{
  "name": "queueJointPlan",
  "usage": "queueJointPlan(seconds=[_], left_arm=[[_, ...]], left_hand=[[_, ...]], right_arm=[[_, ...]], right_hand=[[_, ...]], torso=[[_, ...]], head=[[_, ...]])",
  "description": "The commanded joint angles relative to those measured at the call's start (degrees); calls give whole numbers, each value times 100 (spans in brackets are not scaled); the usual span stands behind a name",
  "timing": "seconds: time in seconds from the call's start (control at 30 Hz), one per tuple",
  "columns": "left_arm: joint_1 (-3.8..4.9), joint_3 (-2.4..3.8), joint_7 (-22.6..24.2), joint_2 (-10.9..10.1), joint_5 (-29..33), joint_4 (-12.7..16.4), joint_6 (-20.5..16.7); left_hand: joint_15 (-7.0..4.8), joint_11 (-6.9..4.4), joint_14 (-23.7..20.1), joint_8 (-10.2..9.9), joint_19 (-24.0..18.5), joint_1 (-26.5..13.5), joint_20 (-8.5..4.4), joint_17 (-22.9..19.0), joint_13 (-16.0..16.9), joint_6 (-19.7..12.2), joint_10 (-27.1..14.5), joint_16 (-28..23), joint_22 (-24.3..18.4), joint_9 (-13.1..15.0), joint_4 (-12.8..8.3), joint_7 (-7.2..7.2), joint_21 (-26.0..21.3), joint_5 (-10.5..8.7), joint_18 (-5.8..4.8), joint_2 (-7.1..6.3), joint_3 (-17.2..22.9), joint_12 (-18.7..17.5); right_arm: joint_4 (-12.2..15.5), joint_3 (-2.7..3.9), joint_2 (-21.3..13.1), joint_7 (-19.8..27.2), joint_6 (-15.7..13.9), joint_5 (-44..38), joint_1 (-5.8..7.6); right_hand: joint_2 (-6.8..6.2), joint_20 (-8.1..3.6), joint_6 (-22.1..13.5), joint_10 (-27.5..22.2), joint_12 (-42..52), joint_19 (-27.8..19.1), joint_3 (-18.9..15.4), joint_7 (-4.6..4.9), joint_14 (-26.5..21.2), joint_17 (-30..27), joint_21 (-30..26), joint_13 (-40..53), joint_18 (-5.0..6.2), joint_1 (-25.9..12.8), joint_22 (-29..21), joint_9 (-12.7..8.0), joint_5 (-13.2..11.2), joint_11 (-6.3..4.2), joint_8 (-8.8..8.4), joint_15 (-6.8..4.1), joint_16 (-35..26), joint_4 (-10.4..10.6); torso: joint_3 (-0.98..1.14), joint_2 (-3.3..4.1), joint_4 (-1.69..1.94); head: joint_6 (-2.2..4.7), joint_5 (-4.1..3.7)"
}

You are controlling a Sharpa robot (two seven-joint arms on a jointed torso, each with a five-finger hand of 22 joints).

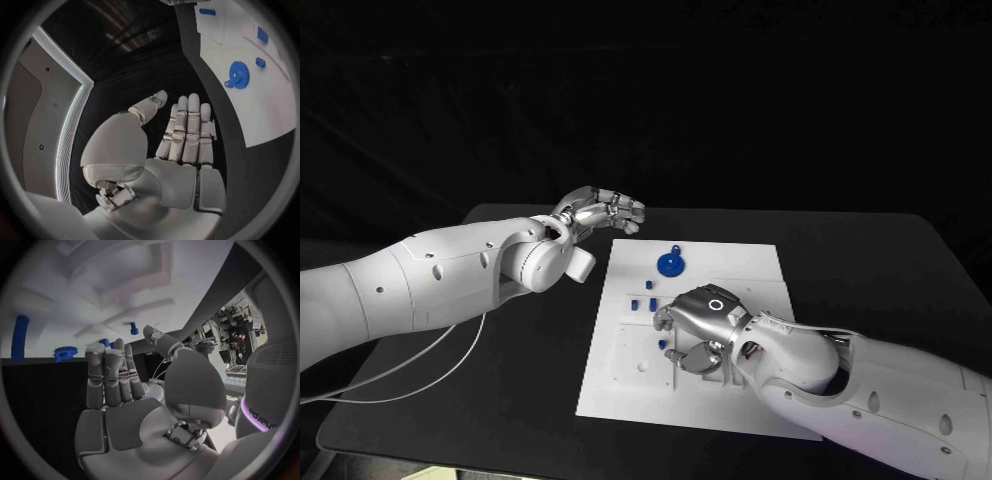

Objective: Assemble the parts on the task board

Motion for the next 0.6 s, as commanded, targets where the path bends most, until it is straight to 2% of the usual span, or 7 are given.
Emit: queueJointPlan(seconds=[0.03, 0.17, 0.2, 0.27, 0.33, 0.43, 0.6], left_arm=[[12, 4, 35, 12, 33, -6, 77], [11, 4, 38, 22, 33, -43, 81], [11, 4, 39, 23, 33, -48, 79], [11, 4, 38, 21, 33, -54, 86], [10, 3, 38, 30, 33, -77, 92], [10, 3, 39, 22, 33, -92, 89], [9, 2, 42, 40, 33, -132, 96]], left_hand=[[24, 2, 28, 34, -20, -30, 34, 11, -6, -55, -47, -38, 10, -6, 9, 4, -32, 20, -19, -26, 1, -7], [24, 2, 28, 34, -20, -30, 34, 13, -6, -55, -47, -40, 11, -6, 10, 5, -33, 20, -19, -26, 1, -6], [24, 2, 28, 34, -20, -30, 34, 13, -6, -55, -47, -40, 11, -6, 10, 5, -33, 20, -19, -25, 1, -6], [24, 2, 29, 35, -20, -30, 35, 15, -6, -55, -47, -41, 12, -6, 10, 5, -33, 20, -19, -25, 1, -6], [24, 2, 29, 35, -21, -29, 35, 16, -6, -54, -47, -41, 12, -6, 10, 5, -34, 20, -19, -25, 1, -6], [24, 2, 30, 35, -21, -29, 35, 17, -6, -54, -48, -42, 13, -6, 10, 5, -34, 20, -19, -24, 1, -5], [24, 2, 31, 36, -21, -30, 35, 20, -6, -54, -48, -44, 14, -6, 11, 5, -35, 20, -19, -23, 1, -5]], right_arm=[[116, 95, -140, 164, -88, 437, 63], [213, 274, -404, 335, 237, 1049, 185], [234, 294, -466, 345, 325, 1170, 224], [269, 330, -607, 458, 533, 1441, 328], [327, 352, -770, 597, 612, 1612, 407], [406, 400, -935, 571, 723, 1607, 464], [284, 406, -1098, 485, 1002, 1433, 575]], right_hand=[[5, 2, 5, 105, 52, 44, 101, 35, 57, -11, -14, -15, 489, 86, 101, 11, -75, -24, 55, 4, 35, 33], [16, 1, 33, 144, 67, 69, 186, 24, 76, -20, -4, -30, 489, 162, 101, 12, -81, -36, 72, -5, 44, 68], [26, -3, 36, 150, 69, 77, 206, 23, 82, -21, 0, -33, 489, 189, 101, 12, -67, -40, 74, -11, 48, 71], [46, -6, 43, 161, 72, 108, 211, 22, 107, -21, 16, -43, 489, 205, 103, 11, 27, -42, 79, -11, 65, 105], [67, -19, 37, 162, 70, 117, 176, 25, 104, -24, 24, -56, 489, 215, 106, 9, 100, -48, 79, -19, 69, 109], [86, -34, 23, 154, 62, 109, 132, 30, 89, -30, 22, -74, 489, 242, 106, 5, 191, -48, 76, -19, 68, 93], [70, -31, -37, 93, 24, 71, -34, 52, 60, -40, 15, -120, 489, 212, 109, -10, 317, -23, 53, 5, 68, 60]], torso=[[3, 1, 0], [1, -1, -1], [0, -6, -4], [-2, -8, -2], [1, -11, -7], [3, -11, -15], [5, -6, -9]], head=[[30, -31], [68, -63], [75, -74], [82, -84], [94, -91], [118, -92], [149, -104]])
